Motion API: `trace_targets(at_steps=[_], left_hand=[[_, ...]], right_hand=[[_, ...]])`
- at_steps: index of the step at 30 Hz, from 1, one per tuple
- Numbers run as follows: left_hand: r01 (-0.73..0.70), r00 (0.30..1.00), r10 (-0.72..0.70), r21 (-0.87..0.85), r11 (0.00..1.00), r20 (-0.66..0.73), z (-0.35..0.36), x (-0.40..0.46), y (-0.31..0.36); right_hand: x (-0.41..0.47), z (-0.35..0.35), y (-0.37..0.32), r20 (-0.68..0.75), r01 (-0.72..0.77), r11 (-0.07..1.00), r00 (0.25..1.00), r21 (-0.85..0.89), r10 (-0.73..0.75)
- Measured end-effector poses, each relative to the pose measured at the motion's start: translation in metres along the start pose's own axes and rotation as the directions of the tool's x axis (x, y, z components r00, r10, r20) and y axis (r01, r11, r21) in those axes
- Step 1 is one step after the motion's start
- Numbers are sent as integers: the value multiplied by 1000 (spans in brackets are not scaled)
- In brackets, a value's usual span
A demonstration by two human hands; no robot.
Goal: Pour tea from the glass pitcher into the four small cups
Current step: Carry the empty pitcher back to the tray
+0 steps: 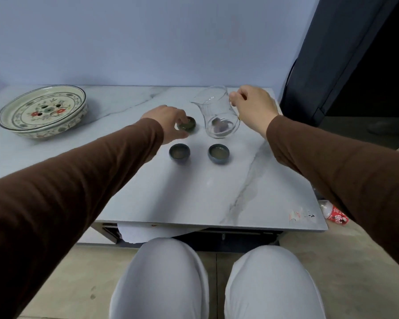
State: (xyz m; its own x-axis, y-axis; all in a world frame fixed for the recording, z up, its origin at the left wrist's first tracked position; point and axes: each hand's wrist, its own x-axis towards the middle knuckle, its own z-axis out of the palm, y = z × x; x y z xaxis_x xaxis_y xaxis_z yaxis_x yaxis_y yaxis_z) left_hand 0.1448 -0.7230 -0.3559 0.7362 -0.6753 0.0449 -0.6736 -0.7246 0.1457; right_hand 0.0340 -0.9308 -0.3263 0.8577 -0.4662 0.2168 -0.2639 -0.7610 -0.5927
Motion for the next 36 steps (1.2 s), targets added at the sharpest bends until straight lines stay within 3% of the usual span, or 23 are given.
trace_targets(at_steps=[12, 19, 26, 36], left_hand=[[108, 991, -108, 8, 994, 76, -9, 74, -84], [199, 958, -184, -47, 979, 219, -42, 48, -104], [352, 896, -294, -127, 927, 334, -136, -3, -127], [545, 779, -440, -134, 828, 446, -241, -66, -159]], right_hand=[[90, 49, -36, 144, 106, 992, 983, 62, -114], [93, 41, -79, 360, -25, 999, 933, 46, 7], [88, -2, -178, 544, -149, 989, 830, -1, 125], [66, -31, -299, 649, -306, 952, 730, 29, 215]])
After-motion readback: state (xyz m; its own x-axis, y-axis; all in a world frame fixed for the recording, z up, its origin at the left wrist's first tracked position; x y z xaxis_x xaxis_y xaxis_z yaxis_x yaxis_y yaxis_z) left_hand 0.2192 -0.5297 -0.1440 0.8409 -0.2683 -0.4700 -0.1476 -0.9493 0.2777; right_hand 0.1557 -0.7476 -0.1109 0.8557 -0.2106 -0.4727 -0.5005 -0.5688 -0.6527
